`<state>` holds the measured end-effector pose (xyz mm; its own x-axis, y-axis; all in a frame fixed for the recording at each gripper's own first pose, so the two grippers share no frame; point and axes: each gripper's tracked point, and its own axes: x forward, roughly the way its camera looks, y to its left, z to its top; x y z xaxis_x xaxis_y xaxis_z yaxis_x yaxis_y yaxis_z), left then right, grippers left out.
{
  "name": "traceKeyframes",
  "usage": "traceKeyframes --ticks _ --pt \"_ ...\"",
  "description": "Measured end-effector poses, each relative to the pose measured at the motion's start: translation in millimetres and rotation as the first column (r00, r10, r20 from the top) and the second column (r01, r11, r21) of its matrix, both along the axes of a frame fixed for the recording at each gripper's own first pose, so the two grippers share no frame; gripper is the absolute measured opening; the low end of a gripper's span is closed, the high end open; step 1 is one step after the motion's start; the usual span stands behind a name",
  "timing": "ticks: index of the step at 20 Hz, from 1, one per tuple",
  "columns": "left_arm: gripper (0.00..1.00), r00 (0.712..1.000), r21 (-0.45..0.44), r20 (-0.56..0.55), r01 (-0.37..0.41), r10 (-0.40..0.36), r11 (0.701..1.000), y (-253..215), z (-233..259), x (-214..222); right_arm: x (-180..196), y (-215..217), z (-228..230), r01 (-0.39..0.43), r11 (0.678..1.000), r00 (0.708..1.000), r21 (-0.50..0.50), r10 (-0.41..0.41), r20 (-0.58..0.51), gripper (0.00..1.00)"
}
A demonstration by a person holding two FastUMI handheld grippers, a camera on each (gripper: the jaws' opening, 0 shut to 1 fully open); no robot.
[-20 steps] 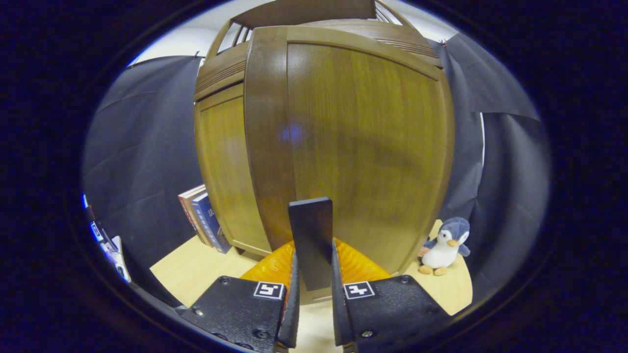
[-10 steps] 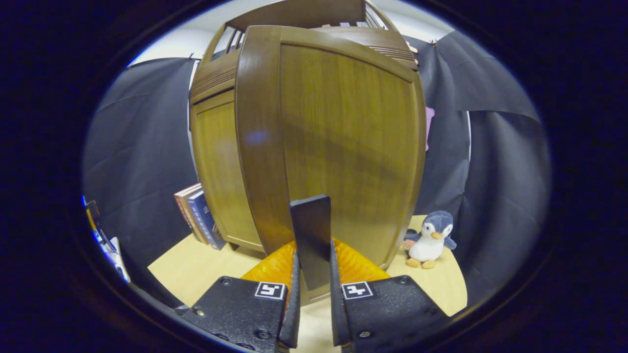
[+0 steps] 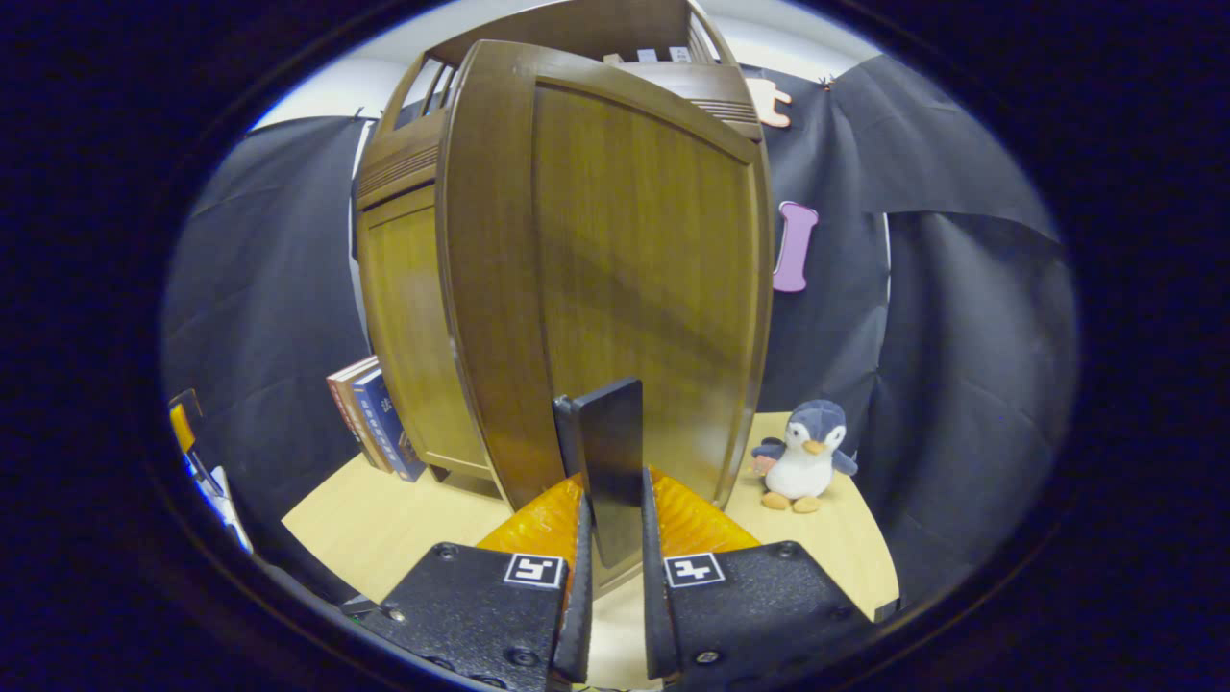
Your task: Open the right door of the double-door shoe cabinet with the right hand, and open the left door with the left hand.
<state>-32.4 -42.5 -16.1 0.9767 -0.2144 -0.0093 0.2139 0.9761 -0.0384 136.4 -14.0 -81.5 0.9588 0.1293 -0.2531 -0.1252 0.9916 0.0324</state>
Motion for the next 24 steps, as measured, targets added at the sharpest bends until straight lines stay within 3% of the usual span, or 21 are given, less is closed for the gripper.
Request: traceKeyframes --ticks 9,10,11,21,24 --pt "0.95 1.000 -0.012 0.002 0.019 -0.019 1.000 3.6 -8.0 -6.4 -23.0 -51.1 -3.3 0.130 0.991 0.992 0.041 -0.130 -0.007 0.16" --pt "1.00 1.000 -0.017 0.001 0.024 -0.024 1.000 4.2 -10.4 -5.8 -24.7 -59.0 -2.1 0.149 0.988 0.989 0.038 -0.149 -0.004 0.15" --pt "0.95 1.000 -0.018 -0.002 0.029 -0.029 0.999 4.9 -13.5 -5.3 -25.2 -65.8 -2.6 0.166 0.986 0.986 0.032 -0.166 0.000 0.11" --pt "0.95 1.000 0.006 -0.021 -0.003 0.003 1.000 -21.1 -13.4 11.3 -26.0 -73.7 1.5 0.157 0.988 0.987 -0.005 -0.157 -0.010 0.05" --pt "0.95 1.000 -0.004 -0.010 -0.021 0.021 1.000 -38.9 -3.2 22.2 -25.2 -72.0 3.7 0.135 0.990 0.990 0.051 -0.133 -0.039 0.04"
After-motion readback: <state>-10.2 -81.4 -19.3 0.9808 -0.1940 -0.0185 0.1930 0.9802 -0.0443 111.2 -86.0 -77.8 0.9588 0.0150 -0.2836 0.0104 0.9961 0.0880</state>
